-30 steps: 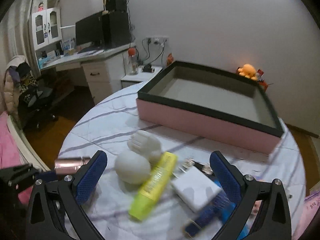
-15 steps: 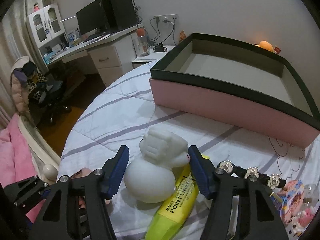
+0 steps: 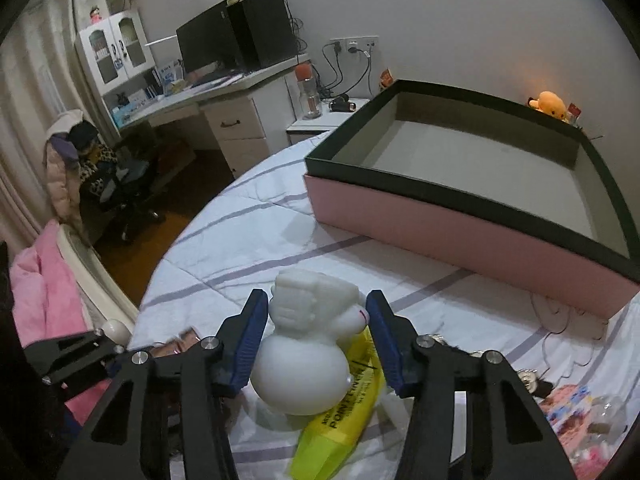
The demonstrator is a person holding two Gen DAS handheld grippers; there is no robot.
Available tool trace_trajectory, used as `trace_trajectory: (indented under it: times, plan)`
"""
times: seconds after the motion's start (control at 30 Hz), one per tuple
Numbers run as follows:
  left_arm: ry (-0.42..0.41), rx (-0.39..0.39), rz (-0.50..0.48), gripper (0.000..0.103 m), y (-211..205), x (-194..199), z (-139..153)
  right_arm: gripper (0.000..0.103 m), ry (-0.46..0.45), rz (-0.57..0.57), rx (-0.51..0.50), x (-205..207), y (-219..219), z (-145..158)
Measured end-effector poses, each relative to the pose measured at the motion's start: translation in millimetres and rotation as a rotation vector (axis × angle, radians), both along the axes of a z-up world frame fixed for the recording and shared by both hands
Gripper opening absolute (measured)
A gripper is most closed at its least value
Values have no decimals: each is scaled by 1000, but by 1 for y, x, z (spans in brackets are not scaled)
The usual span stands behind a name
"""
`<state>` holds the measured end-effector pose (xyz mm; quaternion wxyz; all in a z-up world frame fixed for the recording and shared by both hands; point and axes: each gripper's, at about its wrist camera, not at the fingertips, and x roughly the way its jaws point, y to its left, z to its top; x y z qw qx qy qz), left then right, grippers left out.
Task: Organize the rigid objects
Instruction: 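Lift the canister with the left gripper while the right gripper grasps the white figurine, then carry canister and figurine into the pink box and open both grippers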
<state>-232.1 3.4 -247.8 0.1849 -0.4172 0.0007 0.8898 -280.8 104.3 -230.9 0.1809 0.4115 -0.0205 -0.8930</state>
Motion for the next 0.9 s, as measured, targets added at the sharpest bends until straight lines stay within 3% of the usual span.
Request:
trace_trajectory:
  times: [0.5,0.6,0.9]
  plan:
    - [-14,30,31,48,-6,5,-3,54,-29,50,10,0,-17,-19]
    - [-11,88,17,47,-9,5,3,54,-5,55,-21,6,-8,-11]
    - [53,69,-23,47,14,-16,37,54,70,37,-59,8,28,28]
